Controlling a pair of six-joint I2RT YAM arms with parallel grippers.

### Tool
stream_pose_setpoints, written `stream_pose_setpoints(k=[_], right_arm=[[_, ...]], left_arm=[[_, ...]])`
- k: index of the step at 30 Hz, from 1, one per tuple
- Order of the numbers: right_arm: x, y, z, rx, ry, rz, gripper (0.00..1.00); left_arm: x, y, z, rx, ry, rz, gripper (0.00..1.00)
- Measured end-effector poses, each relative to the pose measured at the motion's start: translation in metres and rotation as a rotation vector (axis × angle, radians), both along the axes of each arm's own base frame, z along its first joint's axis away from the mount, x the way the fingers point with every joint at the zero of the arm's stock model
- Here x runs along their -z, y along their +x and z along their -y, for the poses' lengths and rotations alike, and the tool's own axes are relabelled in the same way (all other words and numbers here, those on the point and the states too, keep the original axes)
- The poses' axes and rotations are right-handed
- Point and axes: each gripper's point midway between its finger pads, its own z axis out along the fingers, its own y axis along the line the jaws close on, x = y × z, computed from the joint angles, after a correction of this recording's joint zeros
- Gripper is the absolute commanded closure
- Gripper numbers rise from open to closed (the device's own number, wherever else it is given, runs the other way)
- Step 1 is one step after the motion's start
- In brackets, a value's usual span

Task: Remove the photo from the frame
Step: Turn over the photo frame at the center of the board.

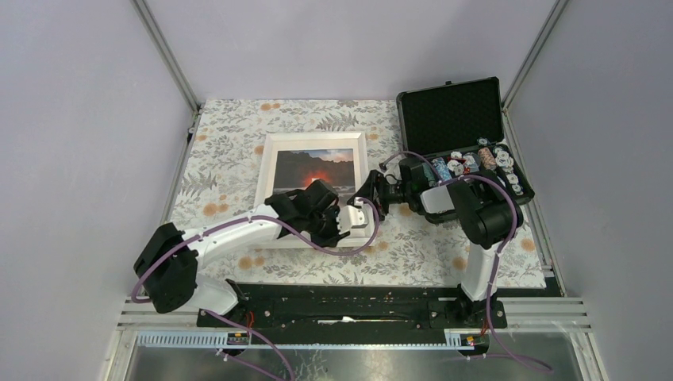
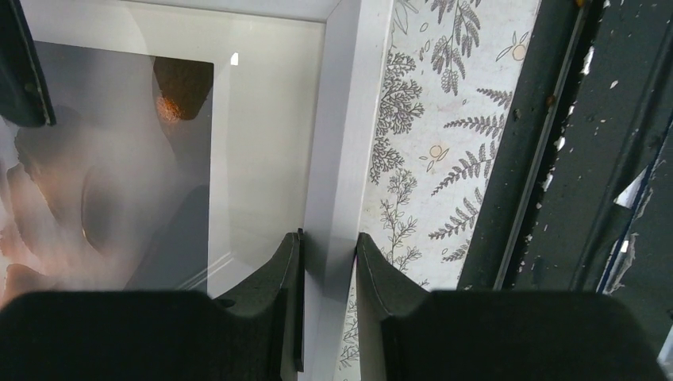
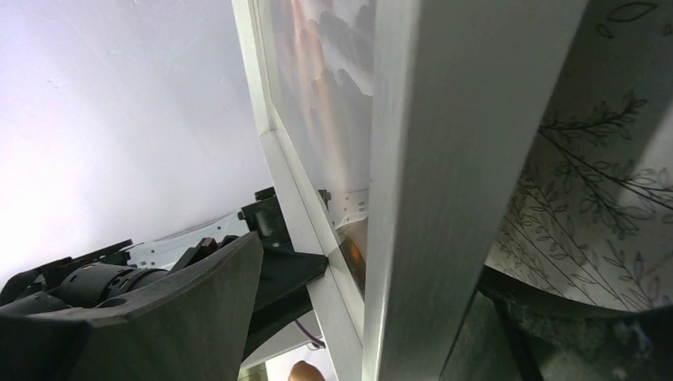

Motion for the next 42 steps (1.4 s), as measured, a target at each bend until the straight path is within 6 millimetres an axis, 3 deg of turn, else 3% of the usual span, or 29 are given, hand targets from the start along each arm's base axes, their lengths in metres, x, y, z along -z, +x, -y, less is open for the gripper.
stream_pose_setpoints(k=[9, 19, 21, 23, 25, 27, 29, 32, 35, 38, 42], right_arm=[[0.002, -0.011, -0.017, -0.029, 0.056, -0.062, 0.32], [0.008, -0.010, -0.018, -0.015, 0.059, -0.081, 0.56], [0.009, -0.010, -0.018, -0.013, 0.060, -0.078, 0.66], [0.010, -0.011, -0.017, -0.020, 0.063, -0.042, 0.77], [0.010, -0.012, -0.016, -0.030, 0.066, -0.004, 0.81], [0.007, -0.012, -0.015, -0.026, 0.062, -0.007, 0.83], [0.004, -0.013, -0.015, -0.027, 0.057, 0.000, 0.89], [-0.003, -0.015, -0.012, -0.030, 0.039, 0.018, 0.96], [-0.009, -0.017, -0.007, -0.037, 0.015, 0.049, 1.00], [-0.016, -0.018, 0.001, -0.043, -0.021, 0.088, 1.00], [-0.025, -0.013, 0.009, -0.067, -0.095, 0.159, 1.00]], left_arm=[[-0.002, -0.003, 0.005, -0.007, -0.022, -0.035, 1.00], [0.000, -0.002, 0.004, -0.010, -0.012, -0.037, 0.99], [0.000, -0.001, 0.003, -0.010, -0.010, -0.029, 0.98], [-0.003, -0.001, 0.002, -0.011, -0.011, -0.020, 0.89], [-0.007, -0.001, 0.001, -0.012, -0.018, -0.011, 0.68], [-0.010, -0.001, 0.000, -0.020, -0.019, -0.004, 0.40], [-0.009, 0.002, -0.002, -0.039, -0.008, 0.003, 0.27], [-0.012, 0.006, -0.008, -0.090, 0.005, -0.010, 0.15], [-0.027, 0.021, -0.017, -0.168, -0.023, -0.020, 0.11], [-0.054, 0.047, -0.035, -0.290, -0.094, -0.020, 0.08], [-0.101, 0.094, -0.074, -0.498, -0.211, 0.042, 0.05]])
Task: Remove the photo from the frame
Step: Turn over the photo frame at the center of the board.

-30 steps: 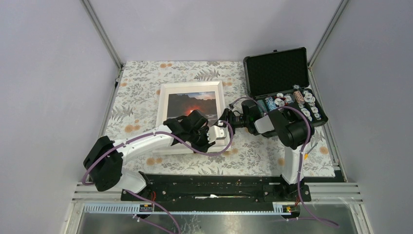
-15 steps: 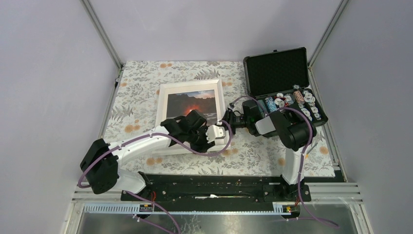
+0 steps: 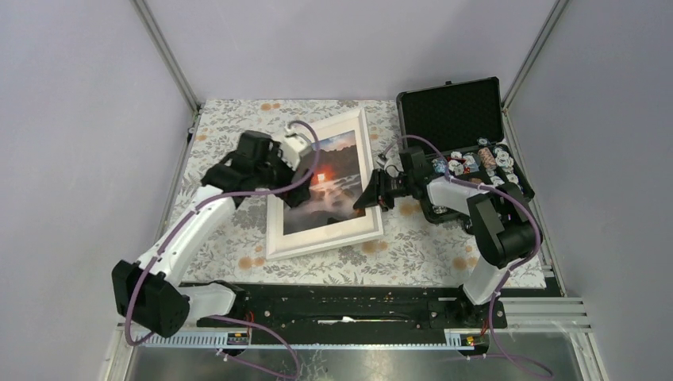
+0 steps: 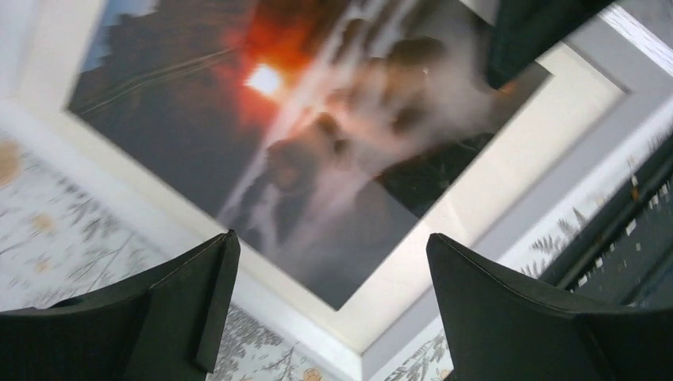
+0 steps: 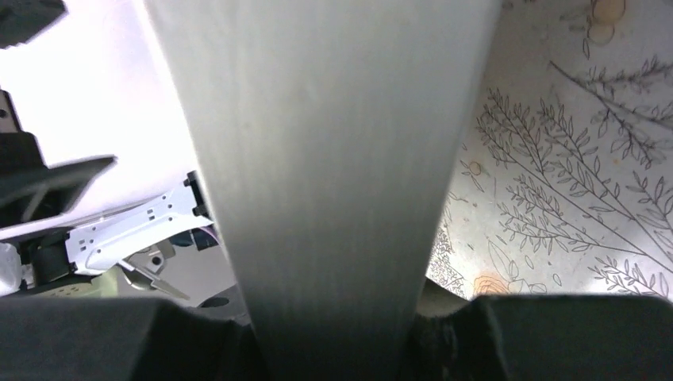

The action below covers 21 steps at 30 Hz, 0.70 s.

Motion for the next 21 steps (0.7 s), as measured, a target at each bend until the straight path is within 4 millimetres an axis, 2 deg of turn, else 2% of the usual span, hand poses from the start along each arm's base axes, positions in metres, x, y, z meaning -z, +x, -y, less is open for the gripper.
stream_pose_setpoints(k=[3, 5, 15, 17, 21], right_arm=[[-0.014, 0.011, 0.003, -0.029, -0.080, 0.029, 1.00], [-0.025, 0.016, 0.005, -0.046, -0.124, 0.048, 1.00], [-0.070, 0.023, 0.034, -0.092, -0.366, 0.139, 1.00], [-0.084, 0.028, 0.040, -0.103, -0.408, 0.190, 1.00], [-0.109, 0.039, 0.048, -0.127, -0.464, 0.308, 1.00]], left_arm=[[-0.023, 0.022, -0.027, -0.140, -0.041, 0.033, 0.02], [-0.030, 0.033, -0.042, -0.218, -0.064, 0.031, 0.01], [-0.044, 0.068, -0.139, -0.591, -0.189, -0.031, 0.01], [-0.047, 0.071, -0.155, -0.635, -0.215, -0.036, 0.01], [-0.047, 0.075, -0.166, -0.661, -0.255, -0.058, 0.01]])
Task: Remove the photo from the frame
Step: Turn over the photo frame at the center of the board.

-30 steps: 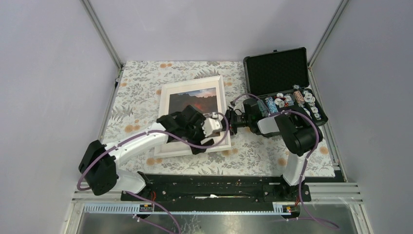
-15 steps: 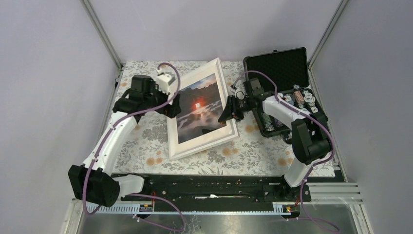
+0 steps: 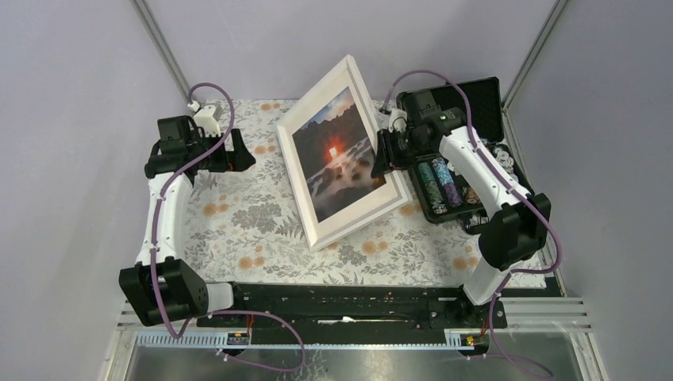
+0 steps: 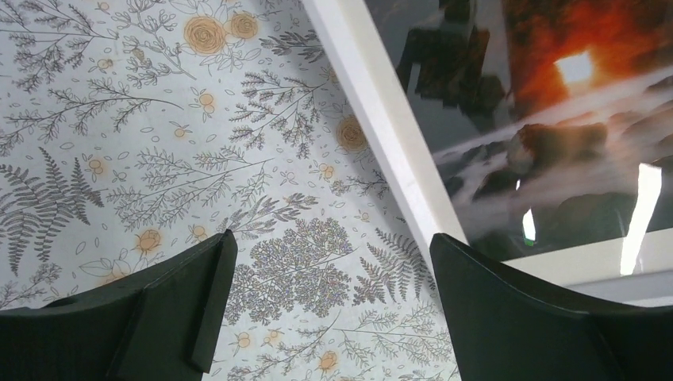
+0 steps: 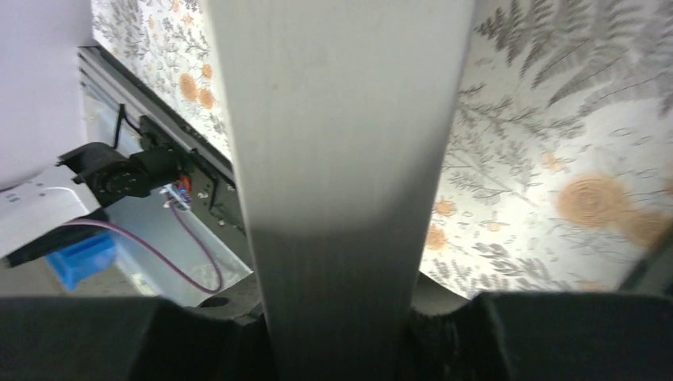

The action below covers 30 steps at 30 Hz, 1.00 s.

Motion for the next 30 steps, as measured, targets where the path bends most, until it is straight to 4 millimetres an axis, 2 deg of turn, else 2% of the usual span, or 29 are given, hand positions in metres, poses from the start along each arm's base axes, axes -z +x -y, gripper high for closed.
stream_pose_setpoints(k=[8, 11, 18, 23, 25, 30], right_arm=[[-0.041, 0.021, 0.004, -0.091, -0.151, 0.286, 1.00], [-0.053, 0.021, -0.009, -0.163, -0.200, 0.412, 1.00], [-0.080, 0.001, -0.048, -0.391, -0.275, 0.694, 1.00], [-0.089, -0.001, -0.061, -0.460, -0.319, 0.806, 1.00], [-0.097, 0.011, -0.062, -0.486, -0.378, 0.897, 1.00], [-0.099, 0.068, -0.042, -0.426, -0.638, 1.035, 1.00]], left_arm=[[0.005, 0.001, -0.013, -0.025, -0.036, -0.028, 0.01], [0.003, 0.003, -0.022, -0.047, -0.044, -0.037, 0.01], [0.002, 0.009, -0.053, -0.118, -0.082, -0.057, 0.01], [-0.007, 0.018, -0.083, -0.177, -0.113, -0.052, 0.01], [-0.013, 0.022, -0.096, -0.197, -0.125, -0.040, 0.01], [-0.020, 0.025, -0.113, -0.220, -0.144, -0.021, 0.01]])
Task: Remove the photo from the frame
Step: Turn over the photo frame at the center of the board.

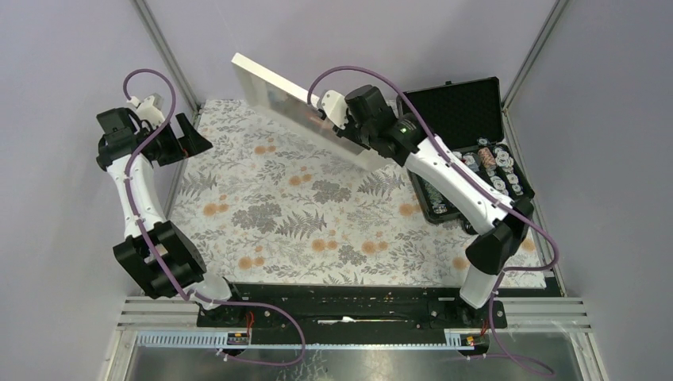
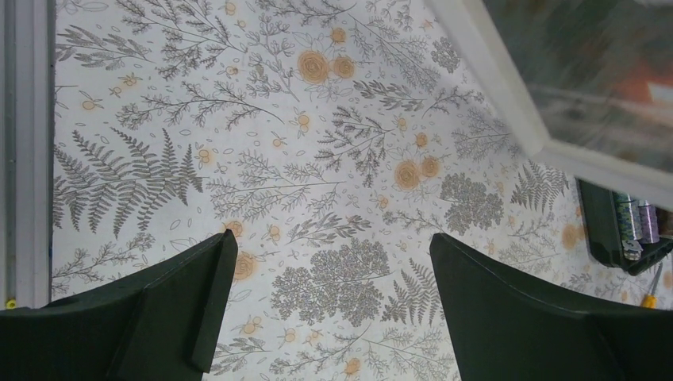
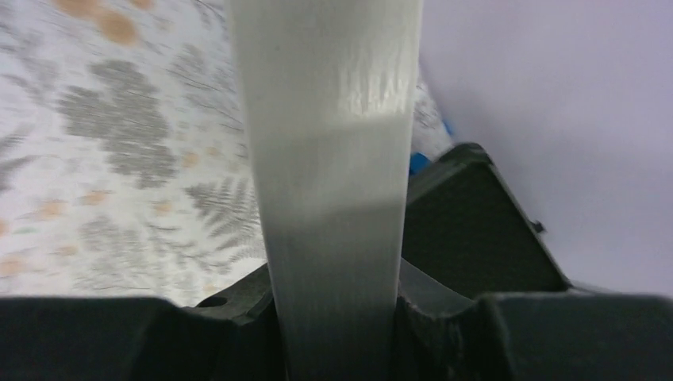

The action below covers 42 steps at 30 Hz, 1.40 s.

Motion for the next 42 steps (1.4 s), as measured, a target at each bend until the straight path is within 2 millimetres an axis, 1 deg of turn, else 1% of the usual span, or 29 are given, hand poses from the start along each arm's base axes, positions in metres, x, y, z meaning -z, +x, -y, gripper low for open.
stream_pose_setpoints(k=[4, 6, 8, 11, 13, 16, 20, 24, 26, 29, 30, 31, 35, 36, 38, 40, 42], right_arm=[[0.010, 0.028, 0.017, 0.073, -0.117, 0.069, 1.00], [0.020, 0.035, 0.025, 0.090, -0.178, 0.098, 1.00], [0.033, 0.041, 0.027, 0.084, -0.246, 0.135, 1.00], [0.049, 0.041, 0.013, 0.032, -0.307, 0.191, 1.00], [0.064, 0.037, 0.004, -0.011, -0.355, 0.218, 1.00], [0.089, 0.024, -0.008, -0.073, -0.414, 0.237, 1.00], [0.120, 0.003, -0.021, -0.115, -0.410, 0.281, 1.00], [0.155, -0.024, -0.027, -0.160, -0.431, 0.359, 0.95], [0.168, -0.036, -0.029, -0.182, -0.445, 0.398, 0.91], [0.177, -0.052, -0.037, -0.208, -0.446, 0.454, 0.84], [0.179, -0.057, -0.040, -0.220, -0.445, 0.470, 0.76], [0.181, -0.062, -0.044, -0.230, -0.442, 0.481, 0.73], [0.193, -0.085, -0.058, -0.279, -0.432, 0.507, 0.70], [0.196, -0.091, -0.061, -0.291, -0.432, 0.510, 0.67], [0.202, -0.101, -0.065, -0.312, -0.434, 0.514, 0.57], [0.210, -0.109, -0.068, -0.331, -0.434, 0.511, 0.51], [0.222, -0.119, -0.068, -0.357, -0.433, 0.492, 0.42]], left_arm=[[0.001, -0.002, 0.002, 0.006, -0.014, -0.009, 0.01], [0.001, -0.003, 0.003, 0.010, -0.015, -0.010, 0.01], [0.001, -0.003, 0.002, 0.010, -0.014, -0.010, 0.01], [0.001, -0.004, -0.002, 0.000, -0.013, -0.010, 0.01], [0.001, -0.005, -0.006, -0.011, -0.013, -0.009, 0.01], [0.001, -0.006, -0.012, -0.031, -0.014, -0.007, 0.01], [0.000, -0.006, -0.016, -0.042, -0.016, 0.000, 0.01], [-0.003, -0.003, -0.017, -0.039, -0.017, 0.018, 0.01], [-0.003, -0.002, -0.016, -0.032, -0.019, 0.027, 0.01], [0.002, -0.002, -0.016, -0.025, -0.018, 0.026, 0.01], [0.005, -0.002, -0.015, -0.022, -0.014, 0.023, 0.01], [0.009, -0.004, -0.015, -0.017, -0.006, 0.017, 0.01], [0.023, -0.010, -0.013, 0.004, 0.031, -0.004, 0.01], [0.025, -0.012, -0.012, 0.011, 0.040, -0.006, 0.01], [0.026, -0.014, -0.010, 0.029, 0.064, -0.001, 0.01], [0.028, -0.017, -0.010, 0.043, 0.082, 0.000, 0.01], [0.032, -0.020, -0.009, 0.054, 0.095, -0.005, 0.01]])
